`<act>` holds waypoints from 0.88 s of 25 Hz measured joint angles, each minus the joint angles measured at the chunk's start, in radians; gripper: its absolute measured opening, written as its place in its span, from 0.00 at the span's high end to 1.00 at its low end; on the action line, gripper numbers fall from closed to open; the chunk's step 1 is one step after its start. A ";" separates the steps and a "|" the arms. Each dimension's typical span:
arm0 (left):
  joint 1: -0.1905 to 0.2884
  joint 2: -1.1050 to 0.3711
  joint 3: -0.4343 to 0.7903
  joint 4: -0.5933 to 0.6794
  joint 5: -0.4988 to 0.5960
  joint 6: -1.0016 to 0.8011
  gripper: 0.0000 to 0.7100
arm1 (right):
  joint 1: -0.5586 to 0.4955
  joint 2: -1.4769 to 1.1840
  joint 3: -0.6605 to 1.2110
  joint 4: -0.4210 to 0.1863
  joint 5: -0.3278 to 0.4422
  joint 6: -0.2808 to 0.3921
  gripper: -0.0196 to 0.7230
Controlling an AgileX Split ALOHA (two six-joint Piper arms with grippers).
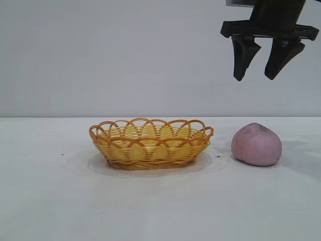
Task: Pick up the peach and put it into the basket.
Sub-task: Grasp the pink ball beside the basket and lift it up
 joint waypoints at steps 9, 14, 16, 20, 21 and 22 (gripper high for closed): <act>0.000 -0.426 0.054 0.000 0.045 0.018 0.28 | 0.000 0.000 0.000 -0.006 0.018 0.000 0.33; 0.000 -0.441 0.084 0.005 0.073 0.018 0.28 | 0.000 -0.002 0.000 -0.008 0.023 0.002 0.33; 0.000 -0.441 0.086 0.014 0.068 0.018 0.28 | 0.000 -0.013 0.000 -0.010 0.023 0.002 0.33; 0.000 -0.441 0.110 0.020 0.007 0.018 0.28 | 0.000 -0.031 0.000 -0.010 0.035 0.004 0.33; 0.000 -0.441 0.120 0.020 -0.005 0.018 0.28 | 0.000 -0.032 0.000 -0.010 0.042 0.004 0.33; 0.000 -0.441 0.125 0.021 -0.009 0.016 0.28 | 0.000 -0.032 0.000 -0.010 0.052 0.004 0.33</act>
